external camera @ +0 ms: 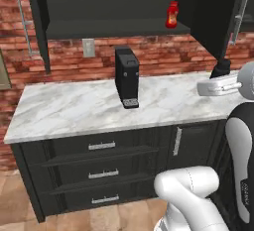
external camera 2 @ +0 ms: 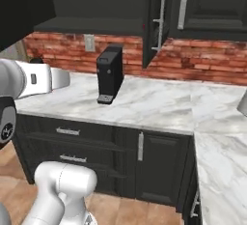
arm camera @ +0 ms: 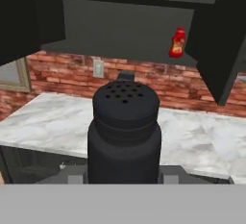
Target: Take 2 condiments from the cabinet and move them on the counter near the stove.Make sure the condiments are lined up with each other, next to each other.
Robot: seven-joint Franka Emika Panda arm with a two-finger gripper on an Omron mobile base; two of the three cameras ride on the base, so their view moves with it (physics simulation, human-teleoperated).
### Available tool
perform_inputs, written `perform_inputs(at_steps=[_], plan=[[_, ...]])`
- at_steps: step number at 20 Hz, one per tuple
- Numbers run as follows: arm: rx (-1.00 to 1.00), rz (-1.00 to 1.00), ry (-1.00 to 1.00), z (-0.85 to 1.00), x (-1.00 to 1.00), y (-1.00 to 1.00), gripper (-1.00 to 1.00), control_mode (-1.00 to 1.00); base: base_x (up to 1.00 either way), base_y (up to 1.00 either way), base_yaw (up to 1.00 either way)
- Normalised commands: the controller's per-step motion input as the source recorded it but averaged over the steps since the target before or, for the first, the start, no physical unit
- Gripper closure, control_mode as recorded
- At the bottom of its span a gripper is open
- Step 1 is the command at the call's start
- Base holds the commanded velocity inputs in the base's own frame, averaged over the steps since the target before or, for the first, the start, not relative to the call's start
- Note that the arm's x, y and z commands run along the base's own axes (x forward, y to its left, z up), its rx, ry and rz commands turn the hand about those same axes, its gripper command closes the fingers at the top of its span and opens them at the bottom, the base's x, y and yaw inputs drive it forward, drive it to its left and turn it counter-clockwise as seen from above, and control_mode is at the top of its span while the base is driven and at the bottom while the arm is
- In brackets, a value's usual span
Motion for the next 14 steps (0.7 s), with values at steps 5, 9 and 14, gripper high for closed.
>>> perform_inputs(at_steps=[5, 9, 14], plan=[[0.0, 0.0, 0.0, 0.0, 0.0, 0.0, 1.0, 1.0, -0.7, 0.62, 0.31], [0.0, 0.0, 0.0, 0.0, 0.0, 0.0, 1.0, 1.0, -0.7, 0.64, 0.47], [0.0, 0.0, 0.0, 0.0, 0.0, 0.0, 1.0, 1.0, -0.64, 0.61, 0.53]])
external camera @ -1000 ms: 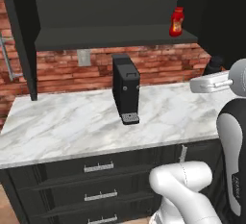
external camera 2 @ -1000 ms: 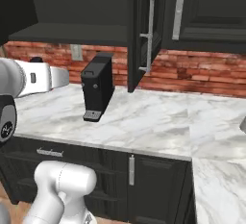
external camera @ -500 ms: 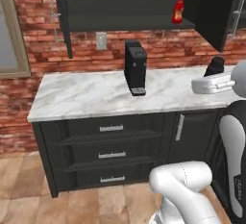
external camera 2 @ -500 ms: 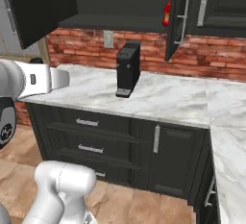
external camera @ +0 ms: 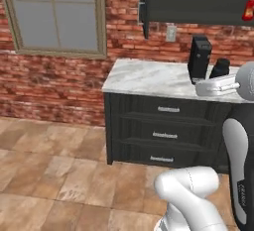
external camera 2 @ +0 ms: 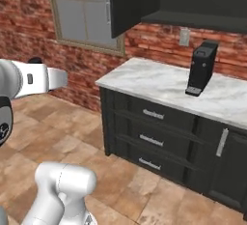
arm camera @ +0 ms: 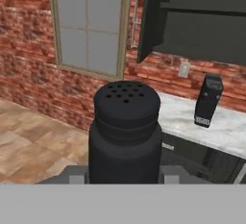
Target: Take 2 condiments from the cabinet and move them on the counter near the stove.Make sure the condiments are lined up with each other, next to each other.
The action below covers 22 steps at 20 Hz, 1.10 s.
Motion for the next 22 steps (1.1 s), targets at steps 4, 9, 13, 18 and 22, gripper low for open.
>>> perform_inputs(at_steps=[4, 9, 13, 18, 22], plan=[[0.0, 0.0, 0.0, 0.0, 0.0, 0.0, 1.0, 1.0, -0.66, 0.55, 0.54], [0.0, 0.0, 0.0, 0.0, 0.0, 0.0, 1.0, 1.0, -0.75, 0.47, 0.6], [0.0, 0.0, 0.0, 0.0, 0.0, 0.0, 1.0, 1.0, -0.86, 0.46, 0.56], [0.0, 0.0, 0.0, 0.0, 0.0, 0.0, 1.0, 1.0, -0.8, 0.57, 0.54], [0.0, 0.0, 0.0, 0.0, 0.0, 0.0, 1.0, 1.0, -0.67, 0.61, 0.51]])
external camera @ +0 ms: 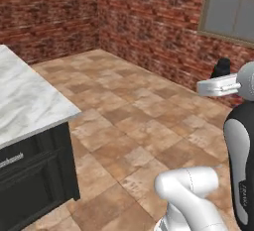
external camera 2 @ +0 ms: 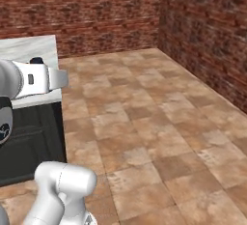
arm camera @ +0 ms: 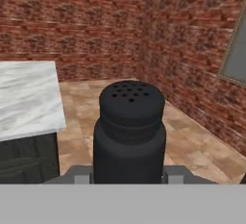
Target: Take 2 condiments from the cabinet and move them on the counter near the stove.Make sure the condiments are lined up with each other, next to each other.
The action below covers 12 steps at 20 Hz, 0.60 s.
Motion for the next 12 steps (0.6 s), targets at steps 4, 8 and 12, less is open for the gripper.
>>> perform_inputs(at_steps=[4, 8, 12], plan=[[0.0, 0.0, 0.0, 0.0, 0.0, 0.0, 1.0, 1.0, -0.39, 0.7, 0.49], [0.0, 0.0, 0.0, 0.0, 0.0, 0.0, 1.0, 1.0, 0.0, 0.86, 0.35], [0.0, 0.0, 0.0, 0.0, 0.0, 0.0, 1.0, 1.0, 0.0, 0.83, 0.3]])
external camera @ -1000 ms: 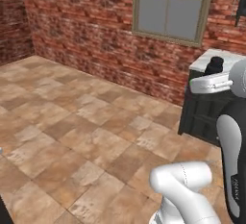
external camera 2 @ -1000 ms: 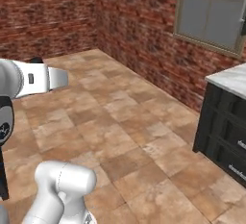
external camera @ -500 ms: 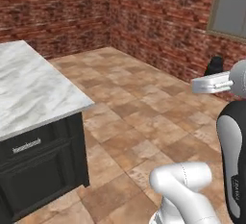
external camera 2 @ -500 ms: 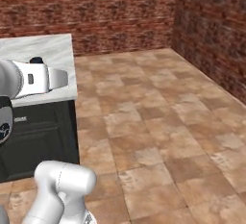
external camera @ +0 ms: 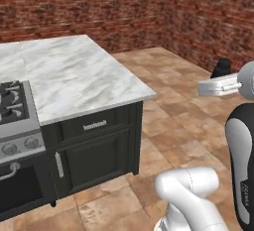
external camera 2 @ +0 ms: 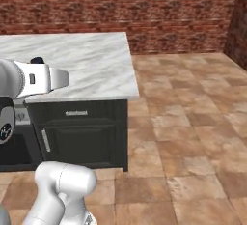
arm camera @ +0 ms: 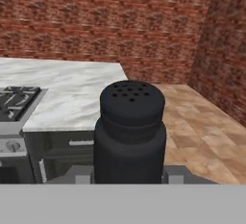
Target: Take 2 condiments from the cabinet and move them on the counter near the stove.Make sure the condiments are lined up with each other, next to each other.
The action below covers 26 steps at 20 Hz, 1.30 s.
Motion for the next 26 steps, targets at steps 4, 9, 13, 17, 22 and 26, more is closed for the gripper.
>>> perform_inputs(at_steps=[4, 9, 13, 17, 22, 26], plan=[[0.0, 0.0, 0.0, 0.0, 0.0, 0.0, 1.0, 1.0, 0.0, 0.81, 0.27], [0.0, 0.0, 0.0, 0.0, 0.0, 0.0, 1.0, 1.0, 0.07, 0.73, 0.2], [0.0, 0.0, 0.0, 0.0, 0.0, 0.0, 1.0, 1.0, 0.16, 0.66, 0.16], [0.0, 0.0, 0.0, 0.0, 0.0, 0.0, 1.0, 1.0, 0.37, 0.53, 0.1], [0.0, 0.0, 0.0, 0.0, 0.0, 0.0, 1.0, 1.0, 0.4, 0.5, 0.07], [0.0, 0.0, 0.0, 0.0, 0.0, 0.0, 1.0, 1.0, 0.44, 0.55, 0.07]])
